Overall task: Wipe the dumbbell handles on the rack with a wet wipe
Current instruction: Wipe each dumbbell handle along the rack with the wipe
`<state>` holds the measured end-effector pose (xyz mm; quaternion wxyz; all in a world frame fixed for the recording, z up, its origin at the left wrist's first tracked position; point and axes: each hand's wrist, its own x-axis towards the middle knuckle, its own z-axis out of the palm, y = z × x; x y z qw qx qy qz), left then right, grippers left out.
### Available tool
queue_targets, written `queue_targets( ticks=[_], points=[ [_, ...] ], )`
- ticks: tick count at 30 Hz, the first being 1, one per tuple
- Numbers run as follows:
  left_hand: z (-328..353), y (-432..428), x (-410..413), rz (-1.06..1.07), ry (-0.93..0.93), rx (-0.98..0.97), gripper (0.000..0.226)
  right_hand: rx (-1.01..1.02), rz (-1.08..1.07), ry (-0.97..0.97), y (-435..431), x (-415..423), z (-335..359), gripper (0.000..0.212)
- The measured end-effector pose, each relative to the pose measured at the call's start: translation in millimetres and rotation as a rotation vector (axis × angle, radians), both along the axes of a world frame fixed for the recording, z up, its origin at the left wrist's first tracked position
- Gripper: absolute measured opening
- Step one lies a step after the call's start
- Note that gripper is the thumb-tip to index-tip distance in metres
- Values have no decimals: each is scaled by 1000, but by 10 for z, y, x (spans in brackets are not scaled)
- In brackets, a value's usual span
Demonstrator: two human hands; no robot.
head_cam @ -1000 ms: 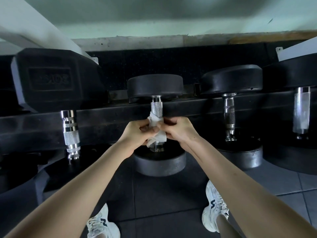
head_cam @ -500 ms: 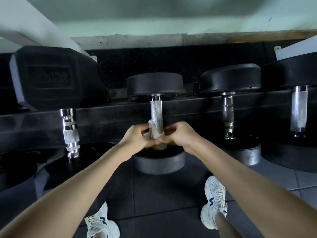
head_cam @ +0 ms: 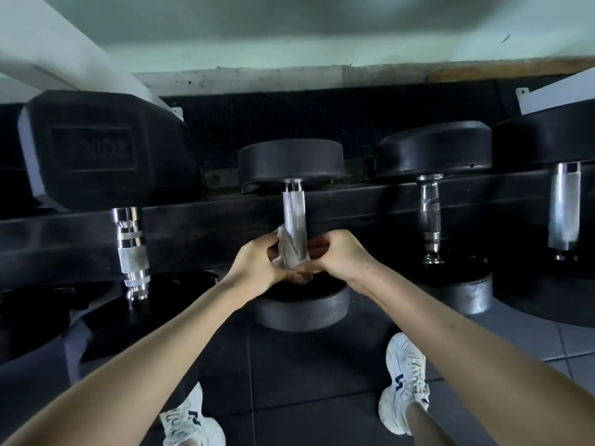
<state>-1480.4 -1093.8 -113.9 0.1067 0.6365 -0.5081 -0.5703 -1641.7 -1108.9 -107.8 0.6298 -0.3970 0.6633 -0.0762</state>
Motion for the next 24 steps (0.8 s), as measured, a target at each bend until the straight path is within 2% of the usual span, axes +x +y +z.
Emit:
queue_targets(
  ticks=[2, 4, 8, 10, 13, 15, 19, 24],
  points=[
    [13, -33, -3, 144, 59, 12, 79, -34, -76, -21, -81, 33, 30, 39],
    [-18, -97, 6, 285, 97, 36, 97, -35, -253, -115, -151, 58, 23, 46],
    [-26, -204, 24, 457, 292, 126, 118, -31, -475, -221, -252, 93, 6, 52],
    [-11, -223, -8, 517, 353, 147, 105, -31, -530, -256, -258, 115, 30, 48],
    [39, -343, -72, 615, 435, 93, 50, -63, -642, -308, -354, 194, 59, 28],
    [69, -456, -125, 726, 459, 61, 28, -84, -736, -316, -487, 249, 58, 20],
    [59, -498, -233, 856, 432, -8, 20, -81, -804, -351, -548, 313, 19, 16],
    [104, -280, -260, 720, 371, -92, 24, -66, -770, -306, -307, 287, -9, 13]
  ],
)
